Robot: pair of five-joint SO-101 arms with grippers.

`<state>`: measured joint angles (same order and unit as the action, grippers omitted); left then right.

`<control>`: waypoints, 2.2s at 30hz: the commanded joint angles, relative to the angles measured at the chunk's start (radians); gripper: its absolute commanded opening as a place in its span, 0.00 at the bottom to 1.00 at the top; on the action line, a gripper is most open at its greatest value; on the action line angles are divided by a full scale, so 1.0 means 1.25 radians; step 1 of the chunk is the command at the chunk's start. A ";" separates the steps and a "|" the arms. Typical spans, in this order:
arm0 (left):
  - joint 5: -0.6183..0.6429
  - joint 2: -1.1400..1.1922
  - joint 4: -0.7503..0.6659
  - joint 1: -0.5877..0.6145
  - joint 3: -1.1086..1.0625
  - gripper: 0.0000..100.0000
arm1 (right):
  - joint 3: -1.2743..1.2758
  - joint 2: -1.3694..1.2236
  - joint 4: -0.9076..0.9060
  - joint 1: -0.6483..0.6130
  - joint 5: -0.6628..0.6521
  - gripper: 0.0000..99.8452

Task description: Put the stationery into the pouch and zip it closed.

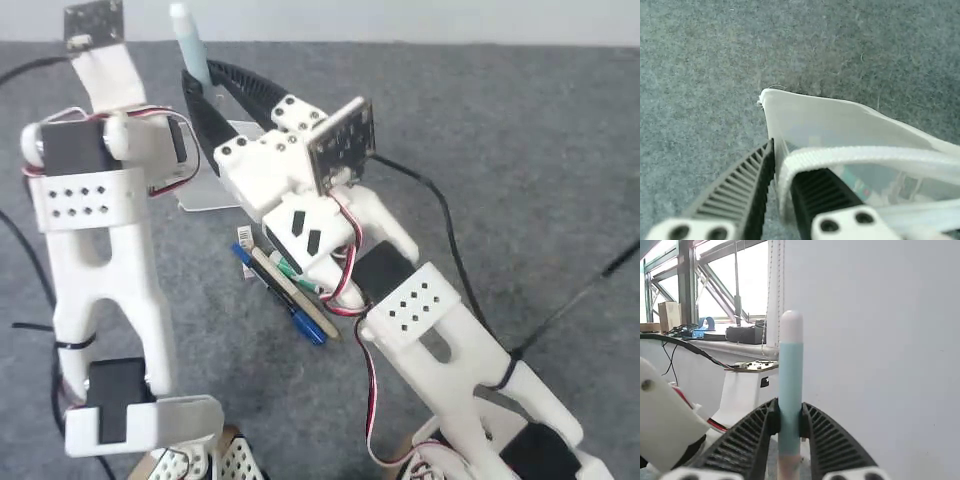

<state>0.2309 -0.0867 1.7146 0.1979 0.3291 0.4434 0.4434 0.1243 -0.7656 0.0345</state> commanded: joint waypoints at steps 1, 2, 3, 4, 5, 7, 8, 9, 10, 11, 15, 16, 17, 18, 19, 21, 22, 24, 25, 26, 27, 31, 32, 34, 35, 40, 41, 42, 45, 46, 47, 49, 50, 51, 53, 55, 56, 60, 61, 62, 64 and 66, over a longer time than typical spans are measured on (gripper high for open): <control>0.009 -0.002 0.012 -0.001 0.036 0.01 | 0.036 -0.002 0.125 0.044 0.001 0.01; 0.009 -0.002 0.012 -0.001 0.036 0.01 | 0.047 -0.015 0.147 0.051 0.001 0.01; 0.009 -0.002 0.012 -0.001 0.036 0.01 | 0.055 -0.031 0.166 0.057 0.001 0.01; 0.009 -0.002 0.012 -0.001 0.036 0.01 | 0.063 -0.051 0.180 0.063 0.001 0.01; 0.009 -0.002 0.012 -0.001 0.036 0.01 | 0.070 -0.068 0.193 0.069 0.001 0.01; 0.009 -0.002 0.012 -0.001 0.036 0.01 | 0.087 -0.093 0.214 0.074 0.001 0.01; 0.009 -0.002 0.012 -0.001 0.036 0.01 | 0.098 -0.099 0.224 0.074 0.001 0.01; 0.009 -0.002 0.012 -0.001 0.036 0.01 | 0.110 -0.099 0.228 0.072 0.001 0.01; 0.009 -0.002 0.012 -0.001 0.036 0.01 | 0.124 -0.094 0.233 0.071 0.001 0.01; 0.009 -0.002 0.012 -0.001 0.036 0.01 | 0.136 -0.087 0.231 0.066 0.001 0.01; 0.009 -0.002 0.011 -0.001 0.036 0.01 | 0.180 -0.050 0.225 0.046 -0.043 0.01; 0.009 -0.002 0.011 -0.001 0.036 0.01 | 0.190 -0.044 0.225 0.040 -0.074 0.02; 0.009 -0.002 0.011 -0.001 0.036 0.01 | 0.199 -0.041 0.225 0.035 -0.098 0.04; 0.009 -0.002 0.011 -0.001 0.036 0.01 | 0.207 -0.040 0.225 0.033 -0.117 0.07; 0.009 -0.002 0.011 -0.001 0.036 0.01 | 0.215 -0.039 0.225 0.031 -0.123 0.10; 0.009 -0.002 0.011 -0.001 0.036 0.01 | 0.221 -0.033 0.217 0.031 -0.125 0.14; 0.009 -0.002 0.010 -0.001 0.036 0.01 | 0.217 -0.030 0.195 0.031 -0.125 0.15; 0.009 -0.002 0.010 -0.001 0.036 0.01 | 0.198 -0.007 0.136 0.030 -0.125 0.16; 0.010 -0.002 0.010 -0.001 0.036 0.01 | 0.187 0.010 0.096 0.029 -0.124 0.16; 0.010 -0.002 0.010 -0.001 0.036 0.01 | 0.173 0.031 0.057 0.020 -0.123 0.16; 0.010 -0.002 0.010 -0.001 0.036 0.01 | 0.162 0.053 0.014 0.017 -0.122 0.16; 0.010 -0.002 0.010 -0.001 0.036 0.01 | 0.099 0.154 -0.181 0.010 -0.120 0.16; 0.010 -0.002 0.010 -0.001 0.036 0.01 | 0.083 0.174 -0.230 0.010 -0.120 0.16; 0.010 -0.002 0.010 -0.001 0.036 0.01 | 0.049 0.204 -0.323 0.013 -0.120 0.16; 0.010 -0.002 0.009 -0.001 0.036 0.01 | 0.036 0.215 -0.369 0.013 -0.120 0.16; 0.011 -0.002 0.006 0.005 0.041 0.01 | -0.005 0.244 -0.548 0.014 -0.120 0.16; 0.011 -0.002 0.007 0.018 0.051 0.01 | -0.005 0.245 -0.576 0.014 -0.120 0.16; 0.011 -0.002 0.007 0.032 0.060 0.01 | -0.005 0.247 -0.603 0.014 -0.120 0.16; 0.011 -0.002 0.010 0.087 0.090 0.01 | -0.002 0.250 -0.703 0.014 -0.120 0.16; 0.011 -0.002 0.010 0.103 0.100 0.01 | -0.002 0.247 -0.735 0.014 -0.120 0.16; 0.011 -0.002 0.010 0.118 0.106 0.01 | -0.002 0.244 -0.764 0.014 -0.120 0.16; 0.011 -0.002 0.010 0.140 0.116 0.01 | 0.001 0.241 -0.813 0.014 -0.120 0.16; 0.011 -0.002 0.010 0.150 0.117 0.01 | 0.010 0.241 -0.825 0.014 -0.120 0.16; 0.011 -0.002 0.009 0.156 0.117 0.01 | 0.018 0.241 -0.835 0.013 -0.120 0.16; 0.012 -0.002 0.009 0.168 0.117 0.01 | 0.041 0.241 -0.844 0.012 -0.120 0.16; 0.015 -0.002 0.009 0.182 0.117 0.01 | 0.068 0.240 -0.839 0.012 -0.120 0.16; 0.025 -0.002 0.009 0.189 0.117 0.01 | 0.080 0.239 -0.839 0.012 -0.120 0.16; 0.028 -0.002 0.009 0.214 0.117 0.01 | 0.090 0.175 -0.839 0.012 -0.120 0.16; 0.028 -0.002 0.009 0.218 0.117 0.01 | 0.090 0.148 -0.838 0.012 -0.120 0.16; 0.028 -0.002 0.009 0.223 0.117 0.01 | 0.086 0.117 -0.838 0.012 -0.120 0.16; 0.028 -0.002 0.009 0.233 0.117 0.01 | 0.071 0.046 -0.838 0.010 -0.120 0.16; 0.028 -0.002 0.009 0.247 0.117 0.01 | 0.043 -0.030 -0.838 0.010 -0.123 0.16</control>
<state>0.2493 -0.0760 1.7192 0.4895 0.4166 0.5646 0.5140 -0.9206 -0.7457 -0.1051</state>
